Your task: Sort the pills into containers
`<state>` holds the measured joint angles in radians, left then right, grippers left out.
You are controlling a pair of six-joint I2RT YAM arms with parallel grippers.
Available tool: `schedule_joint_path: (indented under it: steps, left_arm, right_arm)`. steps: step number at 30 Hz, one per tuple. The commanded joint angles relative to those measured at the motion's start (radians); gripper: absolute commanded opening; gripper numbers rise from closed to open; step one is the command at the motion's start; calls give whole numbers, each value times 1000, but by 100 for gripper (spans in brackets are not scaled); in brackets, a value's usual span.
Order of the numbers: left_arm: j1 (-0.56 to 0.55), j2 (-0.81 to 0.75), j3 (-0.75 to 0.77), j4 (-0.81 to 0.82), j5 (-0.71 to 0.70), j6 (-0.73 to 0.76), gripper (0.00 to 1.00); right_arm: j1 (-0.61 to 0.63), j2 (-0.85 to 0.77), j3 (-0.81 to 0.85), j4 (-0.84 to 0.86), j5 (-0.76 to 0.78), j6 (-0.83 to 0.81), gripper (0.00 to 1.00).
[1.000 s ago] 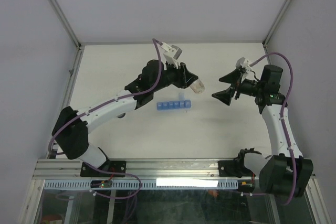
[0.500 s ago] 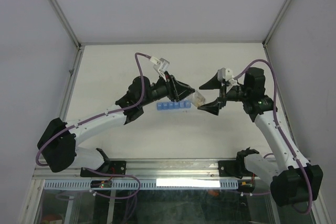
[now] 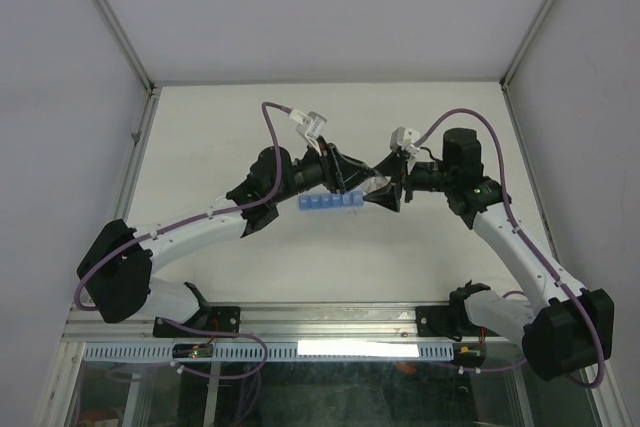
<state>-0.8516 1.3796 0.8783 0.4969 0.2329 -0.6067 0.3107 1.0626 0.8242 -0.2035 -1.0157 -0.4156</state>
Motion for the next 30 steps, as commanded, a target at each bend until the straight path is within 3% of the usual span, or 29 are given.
schedule_joint_path:
  steps: [1,3,5,7,9,13,16,23,27,30]
  left_arm:
    - [-10,8,45,73,-9,-17,0]
    - [-10,13,46,77,-10,-16,0]
    - [-9,14,47,82,-6,-15,1]
    - [-10,4,35,96,-6,-17,23]
    - [-8,-20,0,135,-4,-8,51]
    - [9,-101,-109,274,38,89,97]
    - [43,-141,-167,309,89,190,99]
    - [105,-142,-275,516,449,442,98]
    - [105,-110,-236,430,520,568,88]
    - [105,-61,-205,420,553,577,80]
  right_arm:
    - [24,11,26,42,61,5,60]
    - [29,22,39,28,56,2,44]
    - [30,31,57,7,44,5,19]
    - [27,37,76,-13,23,12,2]
    - [16,35,79,-18,-21,27,0]
    - [-18,39,76,-21,-151,42,0]
    - [-23,51,88,-71,-193,-4,0]
    - [-6,65,99,-165,-245,-144,0]
    - [14,81,111,-229,-239,-227,0]
    - [29,95,113,-253,-216,-263,0]
